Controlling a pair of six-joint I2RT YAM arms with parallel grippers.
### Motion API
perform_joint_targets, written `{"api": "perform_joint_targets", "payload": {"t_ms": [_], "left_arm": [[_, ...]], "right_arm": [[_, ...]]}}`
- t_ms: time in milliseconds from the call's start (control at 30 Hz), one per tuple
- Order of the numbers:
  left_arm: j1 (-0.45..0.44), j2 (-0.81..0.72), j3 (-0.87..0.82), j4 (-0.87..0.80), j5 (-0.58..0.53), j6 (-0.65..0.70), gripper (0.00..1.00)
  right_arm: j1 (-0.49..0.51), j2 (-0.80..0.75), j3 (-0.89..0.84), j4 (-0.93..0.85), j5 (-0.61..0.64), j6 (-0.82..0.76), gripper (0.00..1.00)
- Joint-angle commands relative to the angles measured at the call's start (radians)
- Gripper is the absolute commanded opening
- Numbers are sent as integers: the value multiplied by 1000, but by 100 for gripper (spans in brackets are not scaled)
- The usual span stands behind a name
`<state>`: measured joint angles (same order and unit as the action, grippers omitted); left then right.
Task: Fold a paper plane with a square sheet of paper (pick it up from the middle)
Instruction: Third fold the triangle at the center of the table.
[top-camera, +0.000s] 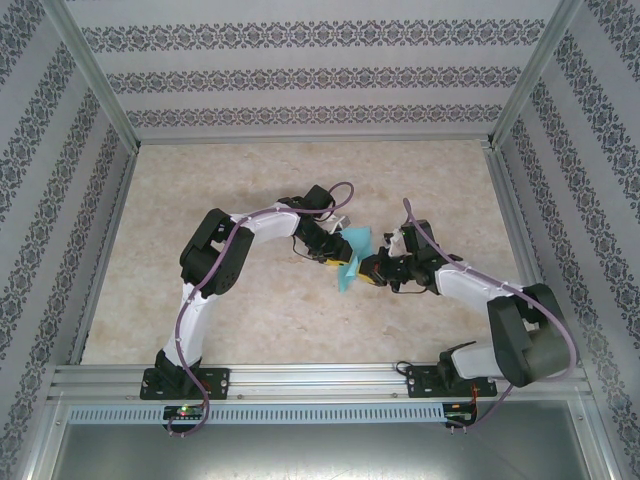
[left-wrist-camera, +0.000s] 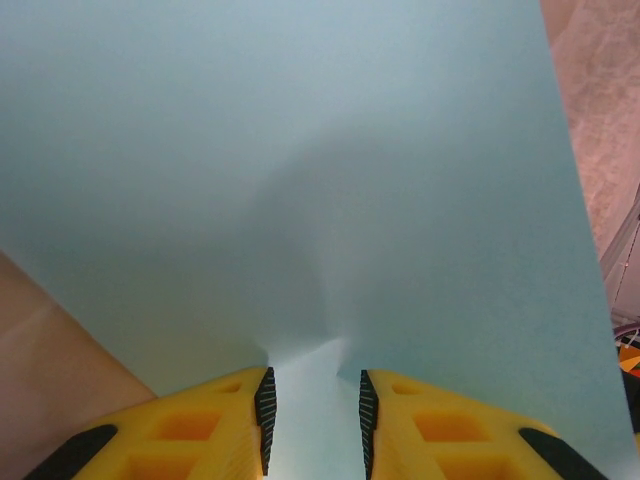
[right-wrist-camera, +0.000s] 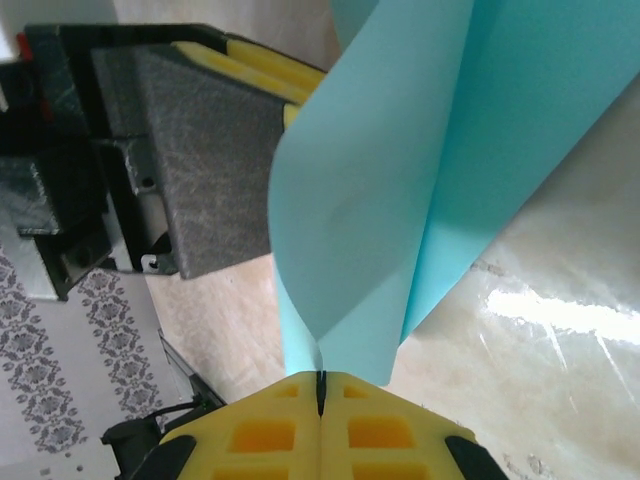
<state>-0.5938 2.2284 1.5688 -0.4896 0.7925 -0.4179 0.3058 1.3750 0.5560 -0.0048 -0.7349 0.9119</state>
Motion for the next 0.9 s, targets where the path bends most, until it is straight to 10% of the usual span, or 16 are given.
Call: {"api": "perform_joint_targets", "payload": {"t_ms": [0,867], "left_arm": [[0,48,-19,-41,-13,30,33],[-14,-14,27,-78,-29,30,33]], "right_arm": [[8,24,28,49,25,26,4],[-4,-122,-1,-240,139,-94,3]]}}
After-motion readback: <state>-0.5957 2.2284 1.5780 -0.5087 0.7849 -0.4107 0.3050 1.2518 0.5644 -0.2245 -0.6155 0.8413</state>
